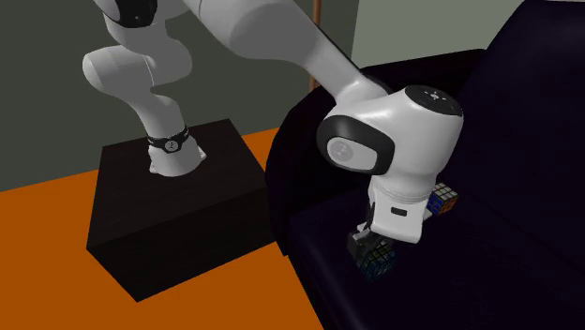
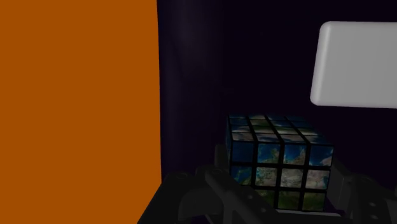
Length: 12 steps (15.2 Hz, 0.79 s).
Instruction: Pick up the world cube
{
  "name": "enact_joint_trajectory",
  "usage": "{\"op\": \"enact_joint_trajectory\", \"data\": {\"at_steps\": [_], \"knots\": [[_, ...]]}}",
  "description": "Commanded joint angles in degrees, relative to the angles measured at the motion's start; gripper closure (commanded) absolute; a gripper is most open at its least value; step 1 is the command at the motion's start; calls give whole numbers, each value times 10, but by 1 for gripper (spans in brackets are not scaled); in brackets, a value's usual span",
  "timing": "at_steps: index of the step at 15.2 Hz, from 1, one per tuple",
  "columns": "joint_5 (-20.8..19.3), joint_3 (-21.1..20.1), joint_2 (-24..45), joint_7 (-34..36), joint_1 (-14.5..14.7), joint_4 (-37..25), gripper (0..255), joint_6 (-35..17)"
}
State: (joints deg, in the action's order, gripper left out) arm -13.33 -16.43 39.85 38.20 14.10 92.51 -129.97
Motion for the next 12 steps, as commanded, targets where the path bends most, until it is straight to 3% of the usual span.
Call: {"op": "enact_joint_trajectory", "data": {"at_steps": [1, 12], "knots": [[3, -2, -8, -1, -1, -2, 255, 11], [16, -12, -49, -9, -7, -11, 255, 59]]}}
